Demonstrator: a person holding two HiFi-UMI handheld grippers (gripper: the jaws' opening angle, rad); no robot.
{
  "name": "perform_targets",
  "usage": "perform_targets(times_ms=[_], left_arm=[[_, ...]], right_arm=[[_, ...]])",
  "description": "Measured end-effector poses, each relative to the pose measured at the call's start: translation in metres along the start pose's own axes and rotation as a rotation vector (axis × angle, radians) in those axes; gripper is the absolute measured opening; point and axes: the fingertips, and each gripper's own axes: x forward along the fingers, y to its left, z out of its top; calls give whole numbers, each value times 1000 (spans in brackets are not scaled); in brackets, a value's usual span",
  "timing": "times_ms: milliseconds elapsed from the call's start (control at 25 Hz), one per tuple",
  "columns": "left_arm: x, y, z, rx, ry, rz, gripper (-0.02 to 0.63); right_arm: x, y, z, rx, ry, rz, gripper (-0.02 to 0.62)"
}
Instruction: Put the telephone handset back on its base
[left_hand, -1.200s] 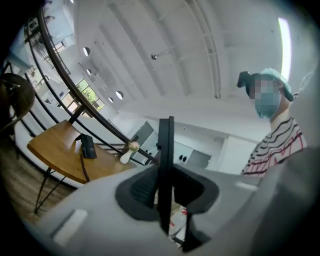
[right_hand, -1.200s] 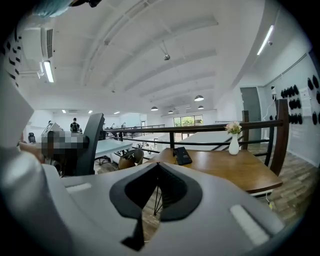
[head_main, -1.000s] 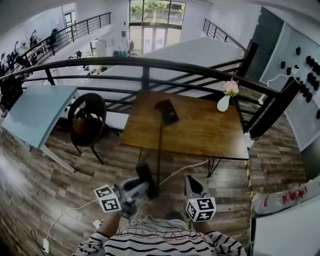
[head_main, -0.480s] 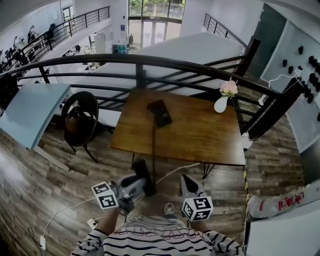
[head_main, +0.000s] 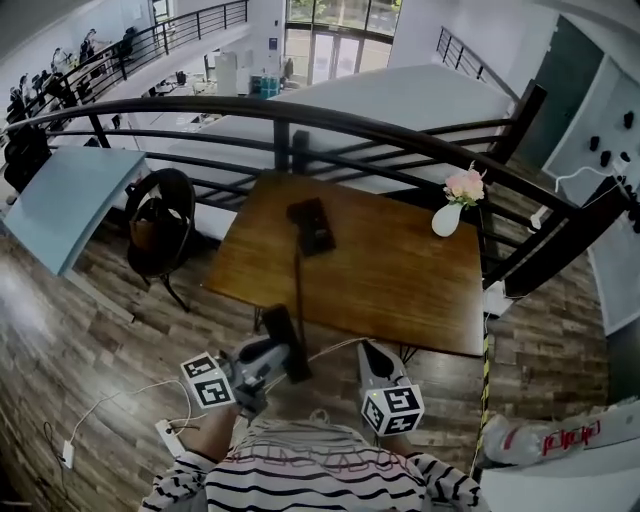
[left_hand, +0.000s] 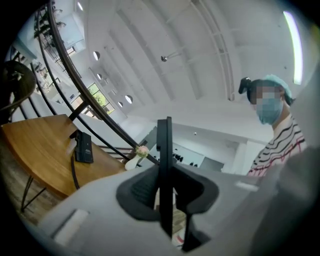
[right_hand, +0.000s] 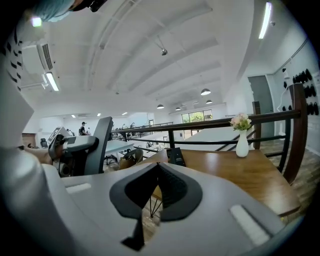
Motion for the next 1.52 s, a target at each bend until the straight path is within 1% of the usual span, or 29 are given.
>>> perform_targets(times_ms=[320, 440, 560, 760, 840, 1000, 1160, 1520], left_arm=[[36, 8, -17, 3, -46, 82, 75], [42, 16, -14, 2, -51, 102, 75], [45, 31, -9, -20, -67, 121, 75], [53, 65, 7, -42, -62, 117, 74], [61, 83, 20, -46, -55, 109, 74], [81, 114, 52, -51, -29, 60, 74], [95, 147, 84, -54, -17, 27, 74], [111, 225, 134, -97, 33, -8, 74]], right_arm=[[12, -40, 2, -41, 30, 104, 2], [22, -45, 3, -45, 40, 130, 2], [38, -52, 1, -31, 58, 138, 2], [74, -62, 10, -22, 56, 119, 2], [92, -68, 18, -17, 50, 101, 2], [129, -76, 37, -22, 40, 69, 2], [168, -83, 54, -20, 26, 39, 2], [242, -88, 75, 4, 33, -16, 2]])
